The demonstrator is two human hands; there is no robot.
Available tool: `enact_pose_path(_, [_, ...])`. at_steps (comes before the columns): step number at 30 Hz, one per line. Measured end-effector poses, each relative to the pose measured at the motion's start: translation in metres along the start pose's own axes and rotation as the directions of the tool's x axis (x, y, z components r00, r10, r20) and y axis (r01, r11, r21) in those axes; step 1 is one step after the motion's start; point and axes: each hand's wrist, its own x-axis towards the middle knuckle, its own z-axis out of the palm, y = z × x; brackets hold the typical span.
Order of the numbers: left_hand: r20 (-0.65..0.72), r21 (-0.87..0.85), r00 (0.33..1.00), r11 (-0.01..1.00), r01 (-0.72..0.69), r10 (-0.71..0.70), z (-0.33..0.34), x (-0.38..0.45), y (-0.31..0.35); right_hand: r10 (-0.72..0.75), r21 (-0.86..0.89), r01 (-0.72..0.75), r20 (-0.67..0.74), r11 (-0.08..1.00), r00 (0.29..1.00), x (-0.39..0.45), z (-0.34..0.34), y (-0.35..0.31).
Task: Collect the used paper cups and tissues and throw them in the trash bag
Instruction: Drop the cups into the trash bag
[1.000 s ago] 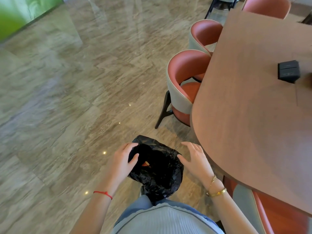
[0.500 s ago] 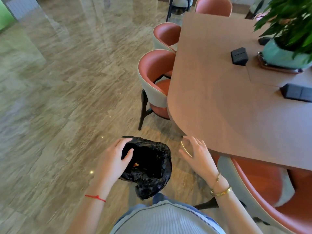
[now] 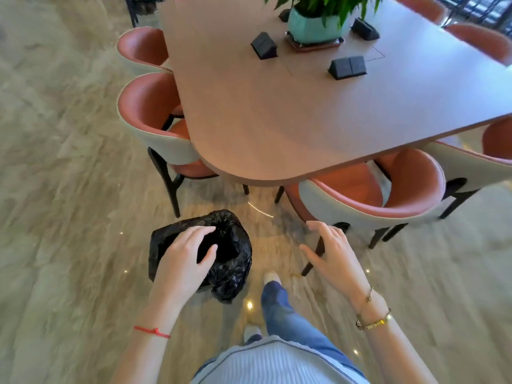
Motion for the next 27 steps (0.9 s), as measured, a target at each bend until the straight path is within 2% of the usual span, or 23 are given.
enact_pose_path(5, [0.118,-0.014,0.978,0.985,-0.169,0.17,0.021,0.009,0.043,0.16,0.013,-0.16,-0.119,0.987,0.98,-0.053,-0.024,0.03])
enact_pose_path(9, [0.211,-0.037,0.925,0.948,-0.317,0.317,0.045,0.024,0.09,0.292,0.051,-0.288,-0.215,0.956,0.932,-0.085,-0.044,0.061])
enact_pose_path(17, [0.331,-0.143,0.771,0.836,-0.529,0.544,0.12,0.061,0.222,0.501,0.144,-0.485,-0.386,0.862,0.775,-0.137,-0.101,0.143])
enact_pose_path(27, [0.347,-0.28,0.584,0.676,-0.682,0.733,0.224,0.087,0.415,0.615,0.205,-0.615,-0.53,0.761,0.584,-0.183,-0.213,0.273])
